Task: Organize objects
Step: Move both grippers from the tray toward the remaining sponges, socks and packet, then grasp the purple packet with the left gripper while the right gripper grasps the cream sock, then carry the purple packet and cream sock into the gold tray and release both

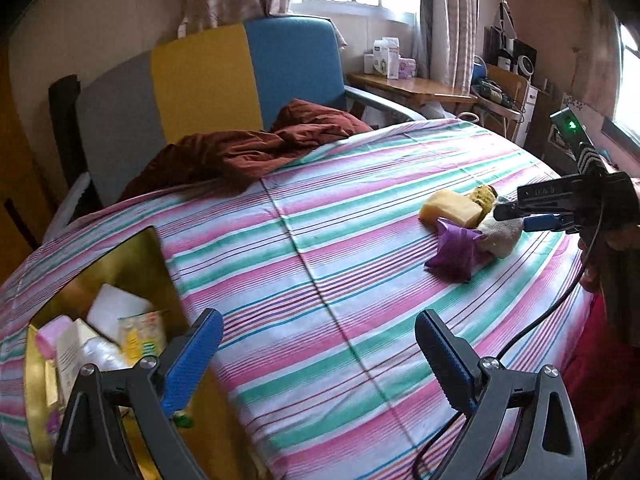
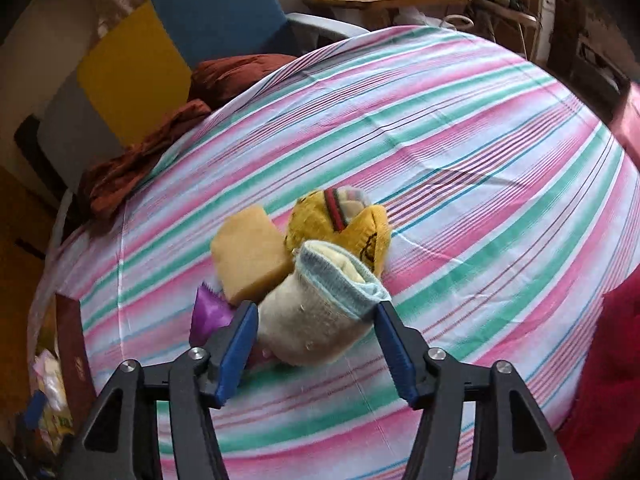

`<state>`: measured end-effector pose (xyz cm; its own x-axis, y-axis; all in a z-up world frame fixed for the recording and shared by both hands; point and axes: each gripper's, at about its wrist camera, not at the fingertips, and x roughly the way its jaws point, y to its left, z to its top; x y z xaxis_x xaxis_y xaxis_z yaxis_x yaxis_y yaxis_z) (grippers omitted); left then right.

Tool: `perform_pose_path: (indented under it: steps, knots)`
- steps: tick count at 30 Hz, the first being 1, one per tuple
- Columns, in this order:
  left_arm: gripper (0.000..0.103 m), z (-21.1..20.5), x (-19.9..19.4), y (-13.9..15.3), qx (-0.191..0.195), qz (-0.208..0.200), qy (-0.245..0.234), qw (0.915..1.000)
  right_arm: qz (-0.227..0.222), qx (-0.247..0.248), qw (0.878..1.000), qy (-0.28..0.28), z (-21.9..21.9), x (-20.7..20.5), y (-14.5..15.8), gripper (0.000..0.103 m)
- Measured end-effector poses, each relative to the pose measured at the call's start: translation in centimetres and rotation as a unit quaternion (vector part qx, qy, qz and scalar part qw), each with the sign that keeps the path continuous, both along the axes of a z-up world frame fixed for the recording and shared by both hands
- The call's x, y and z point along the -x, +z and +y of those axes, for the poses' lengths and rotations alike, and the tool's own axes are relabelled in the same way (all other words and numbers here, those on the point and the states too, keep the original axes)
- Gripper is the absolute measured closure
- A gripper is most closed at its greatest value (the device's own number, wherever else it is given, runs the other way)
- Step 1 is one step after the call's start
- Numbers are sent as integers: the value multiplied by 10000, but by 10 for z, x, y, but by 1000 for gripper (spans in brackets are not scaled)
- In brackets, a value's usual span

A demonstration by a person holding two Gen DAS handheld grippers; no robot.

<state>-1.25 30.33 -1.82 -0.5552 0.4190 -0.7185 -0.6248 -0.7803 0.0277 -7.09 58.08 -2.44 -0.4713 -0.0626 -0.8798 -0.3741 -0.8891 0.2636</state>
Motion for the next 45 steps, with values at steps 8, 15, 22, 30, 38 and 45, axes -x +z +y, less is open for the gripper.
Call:
perform_pose_path:
  steps: [8, 15, 22, 30, 38, 45]
  knots:
    - [6, 43, 13, -11, 49, -176, -328, 9993, -99, 89, 9999, 34, 9, 2, -9, 37]
    - [10, 93, 23, -21, 69, -265, -869, 9958, 11, 75, 9999, 133, 13, -4, -6, 47]
    - [11, 147, 18, -44, 300, -342, -1509, 9875, 9, 76, 9998, 173, 13, -7, -3, 47]
    - [43, 178, 32, -68, 482, -660, -1712, 9818, -81, 663, 9977, -55, 24, -7, -12, 41]
    - [61, 161, 31, -76, 291, -923, -1443, 9848, -170, 701, 9969, 311, 9, 13, -24, 42]
    - [62, 120, 19, -70, 110, -1067, -959, 9896, 36, 371, 9967, 714, -9, 17, -15, 46]
